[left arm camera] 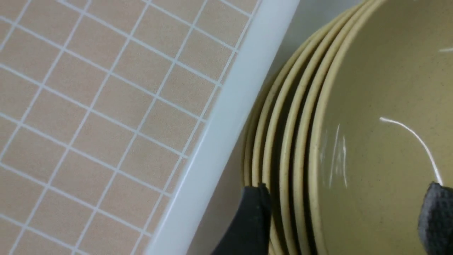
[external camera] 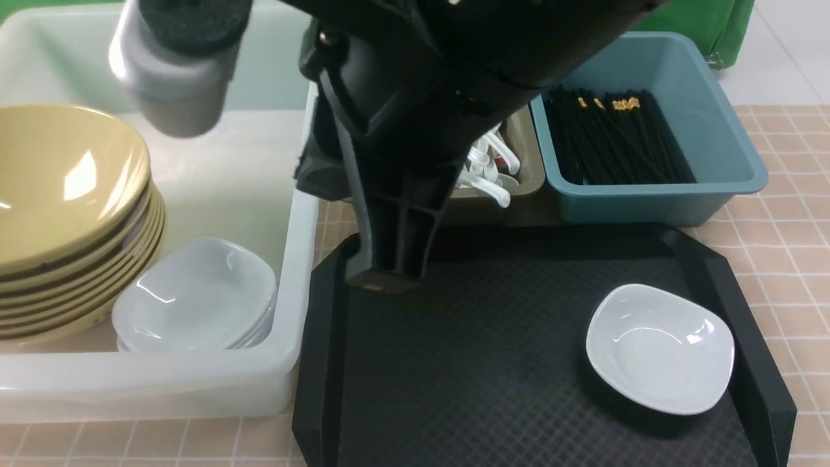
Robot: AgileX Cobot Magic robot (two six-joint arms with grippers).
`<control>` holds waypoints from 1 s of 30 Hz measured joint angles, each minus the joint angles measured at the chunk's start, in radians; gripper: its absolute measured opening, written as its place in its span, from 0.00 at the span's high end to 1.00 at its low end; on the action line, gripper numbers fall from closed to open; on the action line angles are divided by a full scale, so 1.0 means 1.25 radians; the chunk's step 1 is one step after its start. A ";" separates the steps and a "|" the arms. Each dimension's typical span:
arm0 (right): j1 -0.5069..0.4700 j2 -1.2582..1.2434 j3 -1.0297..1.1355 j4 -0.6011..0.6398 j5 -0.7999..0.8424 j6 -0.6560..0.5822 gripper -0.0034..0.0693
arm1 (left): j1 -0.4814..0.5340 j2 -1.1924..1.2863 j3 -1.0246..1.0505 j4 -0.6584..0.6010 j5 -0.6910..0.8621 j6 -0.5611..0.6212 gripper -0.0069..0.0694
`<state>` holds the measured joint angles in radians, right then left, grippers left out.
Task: On brown table put chopsticks spoon bowls plates into blue grey white boxes.
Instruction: 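Grasp the small white bowl on the black tray by its rim with the left gripper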
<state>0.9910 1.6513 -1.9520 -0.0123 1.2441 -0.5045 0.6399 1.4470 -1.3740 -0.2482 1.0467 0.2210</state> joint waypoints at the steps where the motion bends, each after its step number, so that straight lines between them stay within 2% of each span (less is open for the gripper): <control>1: -0.014 0.000 0.000 0.000 0.006 0.000 0.90 | -0.006 -0.016 -0.031 -0.002 0.018 -0.018 0.15; 3: -0.039 0.000 0.000 0.000 0.011 0.006 0.90 | -0.026 -0.039 -0.073 -0.019 0.040 -0.037 0.14; 6: -0.108 -0.002 0.002 -0.001 0.013 0.051 0.90 | -0.149 -0.080 -0.137 -0.080 0.078 -0.041 0.15; 7: -0.113 -0.002 0.003 -0.001 0.013 0.054 0.90 | -0.149 -0.081 -0.139 -0.084 0.078 -0.040 0.15; 8: -0.155 -0.012 0.020 -0.001 0.011 0.079 0.90 | -0.261 -0.089 -0.150 -0.113 0.094 -0.026 0.15; 9: -0.171 -0.016 0.031 -0.001 0.011 0.086 0.90 | -0.275 -0.089 -0.150 -0.115 0.096 -0.024 0.15; 11: -0.235 -0.051 0.100 -0.006 0.008 0.119 0.89 | -0.462 -0.076 -0.143 -0.113 0.104 -0.020 0.17; 13: -0.262 -0.077 0.139 -0.006 0.007 0.134 0.89 | -0.546 -0.060 -0.137 -0.101 0.100 -0.021 0.18; 14: -0.314 -0.126 0.226 -0.007 0.006 0.153 0.89 | -0.663 -0.025 -0.130 -0.080 0.088 -0.029 0.18; 15: -0.333 -0.151 0.261 -0.008 0.006 0.162 0.89 | -0.710 0.000 -0.127 -0.071 0.077 -0.032 0.18; 16: -0.338 -0.157 0.270 -0.008 0.006 0.162 0.89 | -0.722 0.000 -0.127 -0.069 0.074 -0.032 0.18; 17: -0.371 -0.210 0.339 -0.009 0.006 0.174 0.89 | -0.808 0.045 -0.125 -0.059 0.046 -0.038 0.19; 21: -0.427 -0.346 0.484 -0.012 0.010 0.196 0.89 | -0.977 0.172 -0.125 -0.056 -0.059 -0.046 0.19; 24: -0.442 -0.440 0.562 -0.012 0.012 0.215 0.89 | -1.068 0.264 -0.125 -0.057 -0.142 -0.046 0.19; 30: -0.448 -0.581 0.643 -0.012 0.015 0.236 0.89 | -1.159 0.405 -0.134 -0.059 -0.276 -0.048 0.19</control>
<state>0.4315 0.9246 -1.1489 -0.0274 1.2623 -0.2093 -0.8085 1.9529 -1.5421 -0.3216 0.7016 0.1610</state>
